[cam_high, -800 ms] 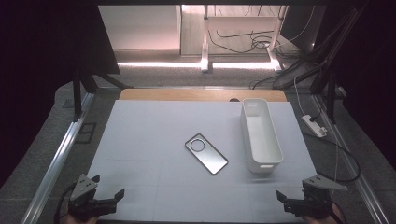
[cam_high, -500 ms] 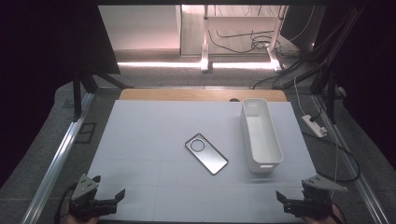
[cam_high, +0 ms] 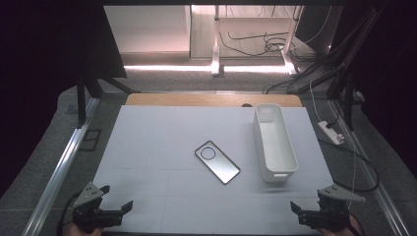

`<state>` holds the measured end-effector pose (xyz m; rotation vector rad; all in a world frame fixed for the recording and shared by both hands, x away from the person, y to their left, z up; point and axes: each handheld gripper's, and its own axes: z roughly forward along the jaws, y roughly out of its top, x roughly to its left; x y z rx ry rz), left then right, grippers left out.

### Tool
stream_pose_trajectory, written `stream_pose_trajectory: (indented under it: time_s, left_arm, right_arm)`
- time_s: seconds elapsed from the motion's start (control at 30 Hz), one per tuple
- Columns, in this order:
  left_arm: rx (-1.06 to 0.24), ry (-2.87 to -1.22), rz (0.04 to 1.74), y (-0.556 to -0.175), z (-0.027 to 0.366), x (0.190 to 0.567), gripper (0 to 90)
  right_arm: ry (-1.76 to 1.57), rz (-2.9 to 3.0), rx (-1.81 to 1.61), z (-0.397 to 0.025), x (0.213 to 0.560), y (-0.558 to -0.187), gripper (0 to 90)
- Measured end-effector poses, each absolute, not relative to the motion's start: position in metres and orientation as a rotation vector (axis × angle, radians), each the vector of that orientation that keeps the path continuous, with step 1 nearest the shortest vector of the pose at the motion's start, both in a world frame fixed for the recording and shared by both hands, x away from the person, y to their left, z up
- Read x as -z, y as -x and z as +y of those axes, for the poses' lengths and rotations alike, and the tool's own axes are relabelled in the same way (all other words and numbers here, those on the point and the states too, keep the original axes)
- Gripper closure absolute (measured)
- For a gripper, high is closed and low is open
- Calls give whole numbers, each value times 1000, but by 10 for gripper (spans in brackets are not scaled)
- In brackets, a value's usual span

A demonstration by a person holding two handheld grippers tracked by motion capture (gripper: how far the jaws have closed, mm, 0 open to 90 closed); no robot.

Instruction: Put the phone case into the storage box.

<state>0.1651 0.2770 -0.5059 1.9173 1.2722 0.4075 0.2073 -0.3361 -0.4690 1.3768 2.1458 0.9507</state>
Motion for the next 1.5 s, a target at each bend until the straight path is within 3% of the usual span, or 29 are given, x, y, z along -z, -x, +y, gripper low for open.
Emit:
stream_pose_trajectory:
  time_s: [0.77,1.5]
  left_arm:
    - [-343,-1890,1206,-183,268,504,0]
    - [-318,-1972,1152,-210,241,493,0]
  right_arm:
    - [-1360,2134,-947,-335,469,-206,0]
    - [-1366,2123,-948,-336,469,-206,0]
